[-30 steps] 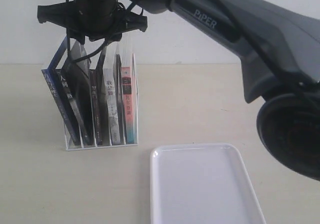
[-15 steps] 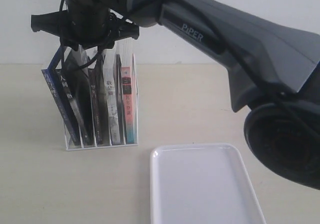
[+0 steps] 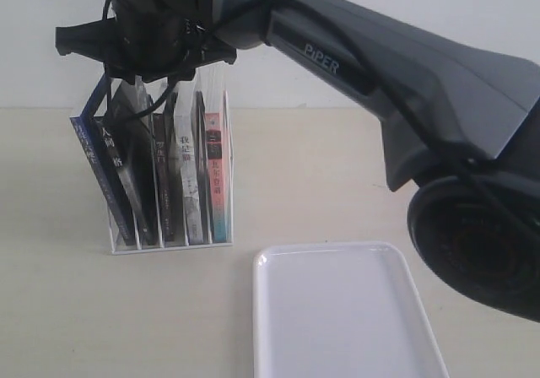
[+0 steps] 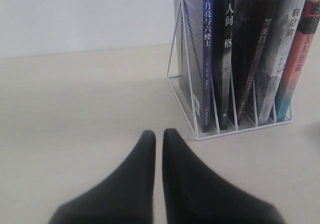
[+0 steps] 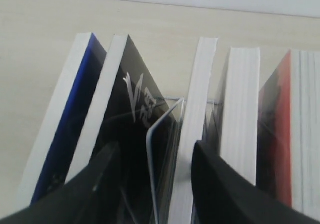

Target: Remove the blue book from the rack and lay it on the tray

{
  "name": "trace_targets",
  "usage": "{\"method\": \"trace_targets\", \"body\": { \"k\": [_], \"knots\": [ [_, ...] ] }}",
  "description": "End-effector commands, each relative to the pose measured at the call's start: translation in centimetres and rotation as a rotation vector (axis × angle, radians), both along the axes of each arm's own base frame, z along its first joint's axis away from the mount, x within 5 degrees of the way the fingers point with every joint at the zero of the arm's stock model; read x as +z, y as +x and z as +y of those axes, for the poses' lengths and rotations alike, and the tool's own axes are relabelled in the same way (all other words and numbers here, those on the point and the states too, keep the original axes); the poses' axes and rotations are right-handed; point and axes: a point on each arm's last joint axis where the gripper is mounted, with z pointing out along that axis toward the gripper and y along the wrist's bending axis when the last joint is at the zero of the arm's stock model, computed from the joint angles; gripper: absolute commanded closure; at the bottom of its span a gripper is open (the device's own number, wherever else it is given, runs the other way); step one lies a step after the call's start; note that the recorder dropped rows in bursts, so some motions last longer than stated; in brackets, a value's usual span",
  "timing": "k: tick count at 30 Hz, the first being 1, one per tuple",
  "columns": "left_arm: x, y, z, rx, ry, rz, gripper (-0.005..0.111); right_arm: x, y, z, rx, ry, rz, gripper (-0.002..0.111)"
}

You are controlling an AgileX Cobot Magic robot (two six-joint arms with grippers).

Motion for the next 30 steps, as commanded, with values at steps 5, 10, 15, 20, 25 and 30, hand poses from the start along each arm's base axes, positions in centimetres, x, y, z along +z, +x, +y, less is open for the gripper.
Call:
{"method": "trace_targets", "body": {
  "k": [5,10,15,20,25,30],
  "knots": [
    [-0.1,0.0,0.0,0.005,-0.006,0.002,0.102,0.8,-0.2,-0.7,-0.011,-0.022,-0.001,0.064],
    [-0.1,0.0,0.0,0.005,-0.006,0.002,0.102,0.8,-0.2,-0.8,-0.014,-0.036,0.001,0.064],
    [-0.1,0.0,0.0,0.005,-0.006,0.002,0.102,0.5,-0.1,-0.7,-0.012,-0.037,0.001,0.064],
    [-0.1,0.0,0.0,0.005,-0.006,0.002,0.102,0.5,-0.1,-0.7,-0.012,-0.036,0.003,0.064],
    [-0.1,0.0,0.0,0.005,-0.006,0.002,0.102,-0.5,0.0,-0.3,-0.020,-0.036,0.025,0.064],
    [-0.1,0.0,0.0,0.005,-0.006,0.002,0.102,-1.5,0.2,-0.1,-0.019,-0.048,0.040,0.064]
  ]
}}
